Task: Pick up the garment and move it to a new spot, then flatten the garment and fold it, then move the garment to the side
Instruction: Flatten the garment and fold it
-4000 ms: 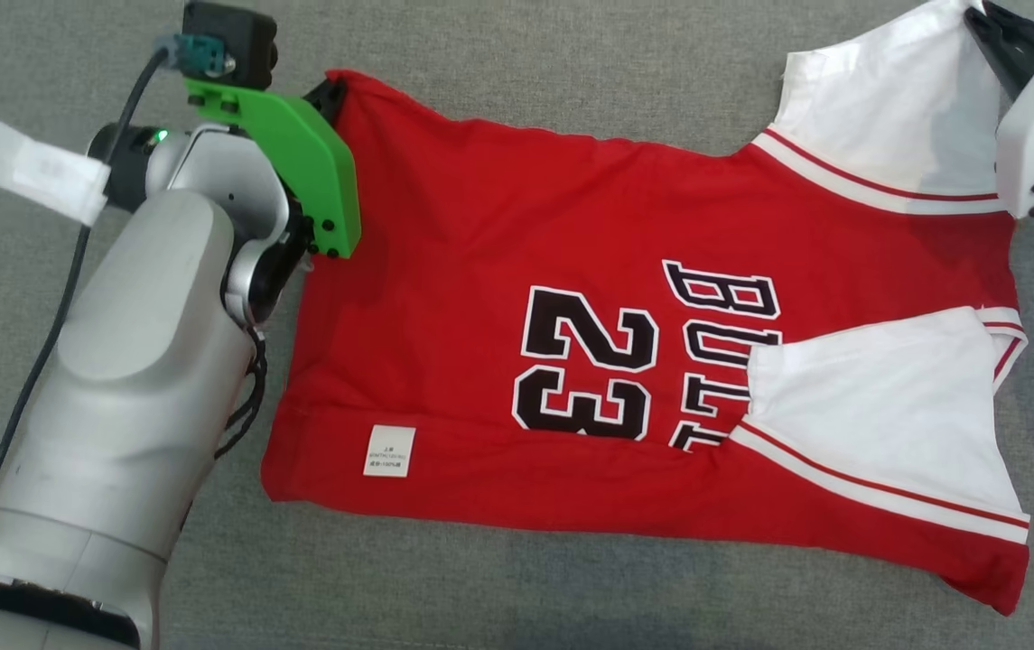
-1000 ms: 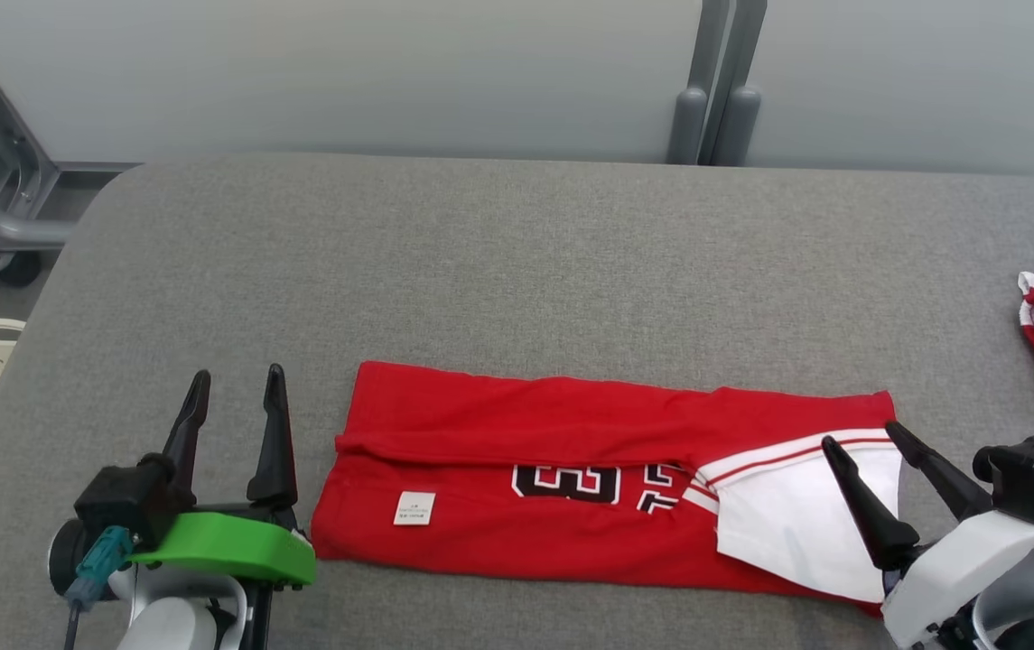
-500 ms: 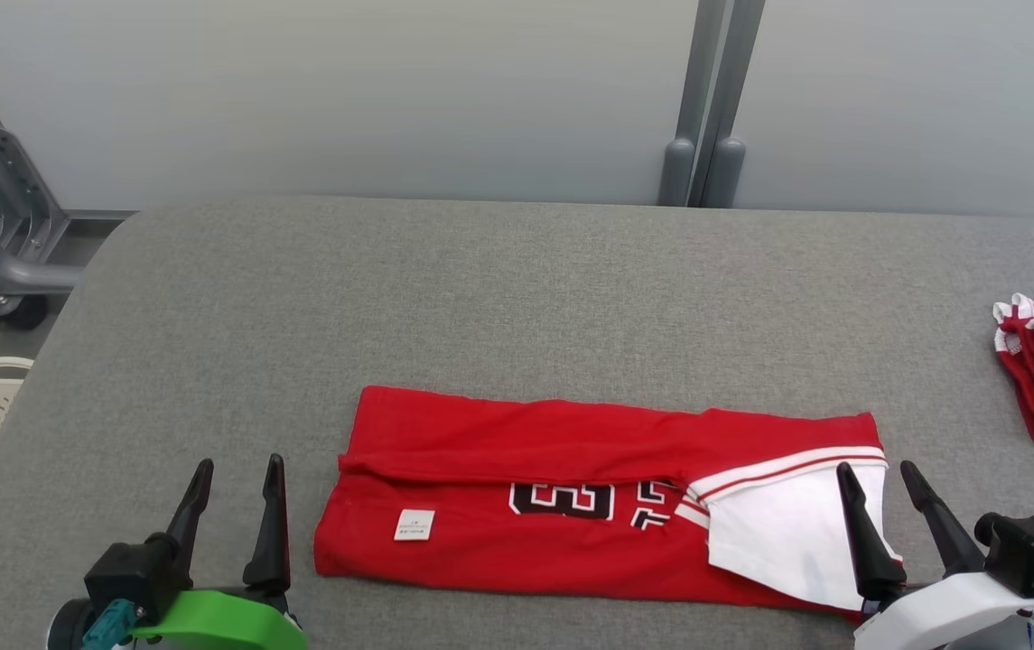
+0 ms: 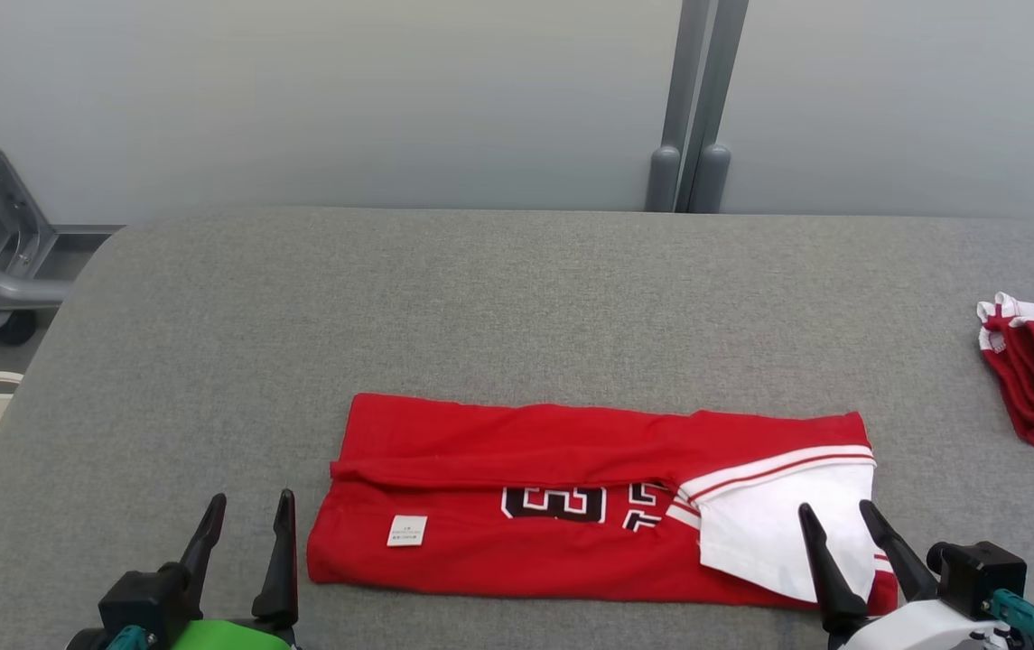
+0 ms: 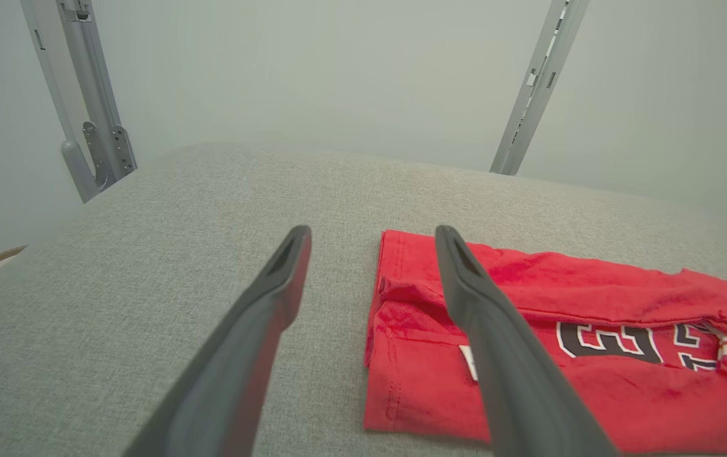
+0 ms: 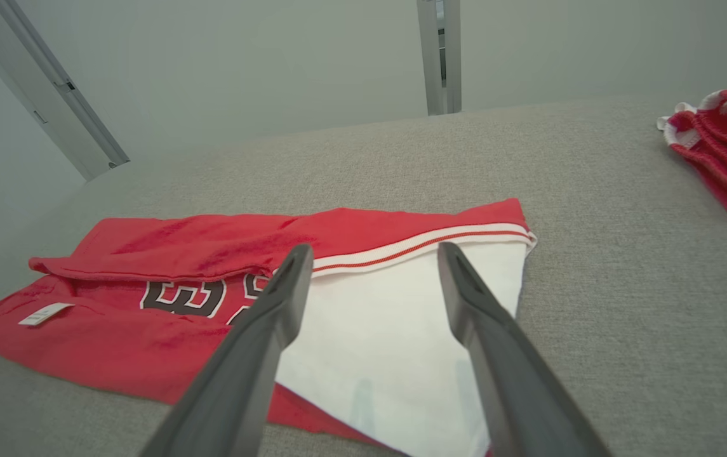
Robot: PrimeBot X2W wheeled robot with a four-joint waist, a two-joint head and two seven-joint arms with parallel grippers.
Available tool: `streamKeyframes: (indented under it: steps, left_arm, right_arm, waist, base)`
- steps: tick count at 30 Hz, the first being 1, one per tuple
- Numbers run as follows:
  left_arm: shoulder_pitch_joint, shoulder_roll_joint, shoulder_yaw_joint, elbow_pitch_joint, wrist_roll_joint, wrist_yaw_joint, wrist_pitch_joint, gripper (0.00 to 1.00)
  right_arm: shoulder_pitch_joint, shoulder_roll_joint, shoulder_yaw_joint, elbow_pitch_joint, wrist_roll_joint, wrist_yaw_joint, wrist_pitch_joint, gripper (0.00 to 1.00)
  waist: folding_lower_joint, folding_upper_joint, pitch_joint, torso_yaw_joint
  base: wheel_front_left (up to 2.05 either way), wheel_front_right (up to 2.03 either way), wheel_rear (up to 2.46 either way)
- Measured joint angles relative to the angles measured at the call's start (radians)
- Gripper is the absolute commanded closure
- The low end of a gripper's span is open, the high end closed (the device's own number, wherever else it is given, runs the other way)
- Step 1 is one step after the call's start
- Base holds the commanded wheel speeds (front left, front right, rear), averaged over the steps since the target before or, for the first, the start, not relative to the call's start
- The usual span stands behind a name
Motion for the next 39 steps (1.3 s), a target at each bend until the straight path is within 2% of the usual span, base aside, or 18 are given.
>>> streamKeyframes:
  steps: [20, 25, 29, 34, 39]
  left_arm:
    - [0.0, -0.034, 0.036, 0.02, 0.053, -0.032, 0.0, 0.0]
    - [0.0, -0.04, 0.038, 0.02, 0.062, -0.038, 0.0, 0.0]
    - [0.001, -0.044, 0.045, 0.019, 0.065, -0.04, 0.0, 0.0]
    - [0.002, -0.046, 0.046, 0.016, 0.078, -0.044, 0.0, 0.0]
    - [0.002, -0.047, 0.039, 0.016, 0.081, -0.047, 0.0, 0.0]
  right_arm:
    - [-0.015, -0.008, 0.007, 0.022, 0.007, 0.0, 0.006, 0.0]
    - [-0.023, -0.015, -0.007, 0.019, -0.006, 0.0, 0.046, 0.0]
    - [-0.039, 0.002, -0.082, 0.015, -0.076, 0.0, 0.177, 0.0]
    - [-0.067, 0.042, -0.186, -0.048, -0.143, 0.0, 0.424, 0.0]
    - [-0.09, 0.061, -0.201, -0.115, -0.159, 0.001, 0.675, 0.0]
  waist:
    - [0.0, 0.0, 0.002, -0.009]
    - [0.0, 0.0, 0.004, -0.009]
    - [0.0, 0.0, 0.005, -0.012]
    - [0.0, 0.0, 0.012, -0.01]
    - [0.0, 0.0, 0.03, -0.006]
  base:
    - [0.0, 0.0, 0.0]
    - [0.0, 0.0, 0.0]
    - [0.0, 0.0, 0.0]
    - [0.0, 0.0, 0.0]
    - [0.0, 0.0, 0.0]
